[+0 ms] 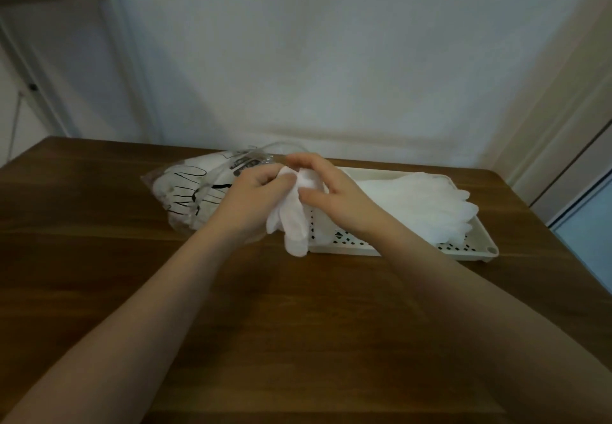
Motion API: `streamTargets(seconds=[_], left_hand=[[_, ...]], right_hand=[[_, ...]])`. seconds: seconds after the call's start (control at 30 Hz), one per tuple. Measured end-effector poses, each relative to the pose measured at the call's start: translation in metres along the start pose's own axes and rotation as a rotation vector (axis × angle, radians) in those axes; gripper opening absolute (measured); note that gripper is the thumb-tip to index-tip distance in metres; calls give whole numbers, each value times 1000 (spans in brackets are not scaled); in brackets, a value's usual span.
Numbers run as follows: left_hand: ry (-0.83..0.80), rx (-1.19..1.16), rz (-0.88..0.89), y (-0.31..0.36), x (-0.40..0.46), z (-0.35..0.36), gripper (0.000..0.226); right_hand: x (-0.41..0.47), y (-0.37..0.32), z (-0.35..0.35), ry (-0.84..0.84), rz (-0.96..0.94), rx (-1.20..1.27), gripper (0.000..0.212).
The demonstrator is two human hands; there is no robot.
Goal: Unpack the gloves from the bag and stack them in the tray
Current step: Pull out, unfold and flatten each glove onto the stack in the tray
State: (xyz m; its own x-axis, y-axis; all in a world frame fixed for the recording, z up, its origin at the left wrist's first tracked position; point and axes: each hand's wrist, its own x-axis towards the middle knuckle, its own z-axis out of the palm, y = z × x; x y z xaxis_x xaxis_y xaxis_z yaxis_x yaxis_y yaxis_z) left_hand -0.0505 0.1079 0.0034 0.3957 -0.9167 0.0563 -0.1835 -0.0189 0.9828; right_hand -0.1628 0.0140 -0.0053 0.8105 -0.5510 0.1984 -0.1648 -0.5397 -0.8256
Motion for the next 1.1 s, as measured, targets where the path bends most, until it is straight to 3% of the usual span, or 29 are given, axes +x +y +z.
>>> streamTargets(seconds=[0.07, 0.17, 0.37, 0.43, 0.57, 0.67, 0.73, 0.8, 0.97, 1.1], left_hand=[[-26, -190, -91, 10, -2, 3, 26], [11, -214, -98, 15, -3, 7, 25], [88, -562, -187, 13, 3, 11, 21], [61, -632, -182, 12, 6, 14, 22], [56, -524, -192, 9, 11, 20, 25], [14, -493, -171, 13, 14, 28, 23], [-26, -482, -166, 17, 14, 31, 23], [-76, -460, -168, 18, 16, 34, 27], [-155, -407, -281, 18, 16, 33, 43], [-214, -313, -269, 17, 15, 27, 40]], right_hand=[[-2, 0, -3, 55, 29, 44, 20], [-5, 5, -14, 97, 102, 179, 8], [-22, 21, -46, 130, 98, 664, 46], [-26, 29, -59, 96, 96, 719, 36], [-29, 36, -71, 84, 232, 612, 25], [-28, 30, -64, 186, 258, 295, 19], [-27, 23, -57, 91, 182, 208, 37], [-27, 20, -53, -30, 123, 261, 50], [-32, 16, -56, -91, 160, 420, 5], [-36, 21, -68, -90, 262, 547, 11]])
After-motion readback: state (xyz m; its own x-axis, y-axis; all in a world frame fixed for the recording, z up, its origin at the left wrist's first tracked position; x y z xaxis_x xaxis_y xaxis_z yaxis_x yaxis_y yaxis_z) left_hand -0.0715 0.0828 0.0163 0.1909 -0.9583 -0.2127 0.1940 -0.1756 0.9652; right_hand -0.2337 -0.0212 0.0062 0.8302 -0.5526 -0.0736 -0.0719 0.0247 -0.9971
